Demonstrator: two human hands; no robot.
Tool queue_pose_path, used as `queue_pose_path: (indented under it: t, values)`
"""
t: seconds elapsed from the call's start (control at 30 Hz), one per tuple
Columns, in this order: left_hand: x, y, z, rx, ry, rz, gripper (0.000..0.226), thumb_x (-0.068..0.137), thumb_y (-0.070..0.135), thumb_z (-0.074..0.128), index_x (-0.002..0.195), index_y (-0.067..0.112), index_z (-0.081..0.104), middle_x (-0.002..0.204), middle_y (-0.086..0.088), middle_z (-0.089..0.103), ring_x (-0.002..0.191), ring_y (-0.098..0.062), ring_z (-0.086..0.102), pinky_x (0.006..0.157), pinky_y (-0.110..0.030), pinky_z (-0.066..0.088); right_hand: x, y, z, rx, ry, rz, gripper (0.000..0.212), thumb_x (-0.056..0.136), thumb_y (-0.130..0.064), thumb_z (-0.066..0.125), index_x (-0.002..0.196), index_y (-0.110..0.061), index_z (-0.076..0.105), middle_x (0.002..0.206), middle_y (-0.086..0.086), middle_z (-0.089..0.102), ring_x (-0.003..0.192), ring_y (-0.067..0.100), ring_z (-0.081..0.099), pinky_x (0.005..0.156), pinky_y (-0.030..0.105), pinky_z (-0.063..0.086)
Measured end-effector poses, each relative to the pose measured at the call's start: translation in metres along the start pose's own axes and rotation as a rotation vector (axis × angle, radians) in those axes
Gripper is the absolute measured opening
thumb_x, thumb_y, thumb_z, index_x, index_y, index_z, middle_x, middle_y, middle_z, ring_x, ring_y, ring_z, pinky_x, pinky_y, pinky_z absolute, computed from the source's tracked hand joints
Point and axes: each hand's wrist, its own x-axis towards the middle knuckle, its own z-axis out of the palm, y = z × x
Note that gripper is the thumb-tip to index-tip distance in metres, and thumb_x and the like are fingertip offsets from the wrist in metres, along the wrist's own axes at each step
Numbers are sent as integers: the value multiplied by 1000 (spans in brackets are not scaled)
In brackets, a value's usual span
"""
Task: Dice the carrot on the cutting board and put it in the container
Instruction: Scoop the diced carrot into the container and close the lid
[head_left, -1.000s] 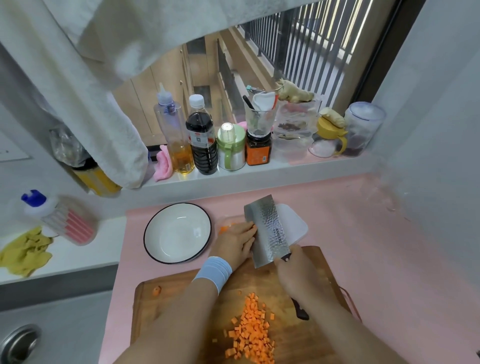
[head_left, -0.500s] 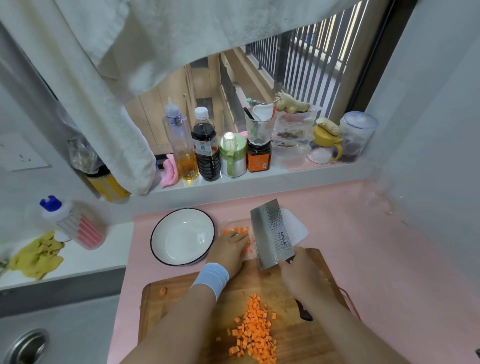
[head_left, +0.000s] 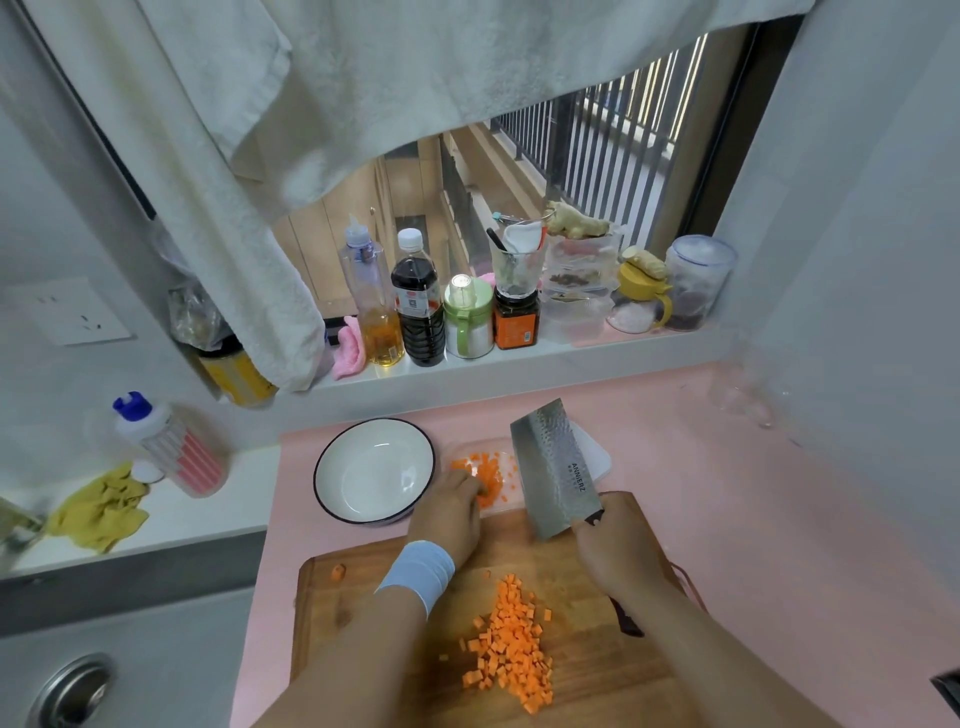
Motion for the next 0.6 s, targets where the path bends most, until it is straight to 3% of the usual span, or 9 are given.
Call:
queue_pose_path:
  t: [0.1, 0.17, 0.2, 0.3, 0.47, 0.53, 0.6]
  values:
    - [-39, 4, 10, -32, -72, 20, 22, 92, 22, 47, 107, 17, 63, 110, 1, 58, 105, -21, 55, 87, -34, 48, -19, 17, -5, 57, 21, 2, 10, 96, -30, 56, 88, -24, 53, 78, -6, 62, 66, 12, 59, 53, 27, 42]
    - [-64, 8, 18, -39, -178, 3, 46, 90, 45, 42, 130, 25, 54, 136, 8, 49, 127, -15, 45, 103, -31, 41, -36, 29, -9, 37, 30, 13, 5, 97, -30, 56, 101, -27, 55, 87, -8, 64, 75, 10, 61, 55, 27, 43]
    - [-73, 9, 21, -38, -244, 3, 64, 87, 57, 38, 143, 27, 41, 150, 12, 35, 140, -12, 31, 113, -32, 31, -44, 36, -10, 35, 36, -1, 8, 97, -29, 56, 105, -29, 55, 87, -9, 64, 75, 8, 60, 53, 26, 41]
    - [-95, 18, 29, 19, -400, 66, 101, 78, 78, 39, 156, 23, 9, 160, 11, 2, 148, -11, -3, 122, -34, 4, -65, 58, -10, 68, 45, -21, 13, 94, -22, 58, 104, -29, 60, 83, -11, 65, 69, 6, 62, 52, 24, 44]
    - [-122, 35, 37, 60, -439, 159, 117, 71, 83, 50, 156, 23, -2, 162, 9, -5, 149, -11, -9, 122, -33, -1, -88, 101, -3, 55, -18, 26, 17, 93, -26, 58, 110, -30, 58, 89, -13, 67, 77, 7, 64, 65, 29, 50]
    - [-126, 35, 41, 96, -396, 163, 112, 74, 79, 51, 156, 23, -1, 162, 9, -4, 149, -13, -5, 121, -30, -2, -94, 113, 0, 32, -27, 56, 5, 95, -28, 58, 100, -28, 56, 90, -10, 66, 80, 10, 62, 71, 33, 51]
    - [-129, 35, 43, 120, -303, 134, 100, 80, 74, 47, 156, 24, 5, 162, 8, 3, 150, -16, 3, 121, -30, -1, -100, 124, 4, 18, -45, 64, 6, 96, -29, 58, 93, -28, 53, 87, -8, 65, 80, 13, 61, 70, 33, 49]
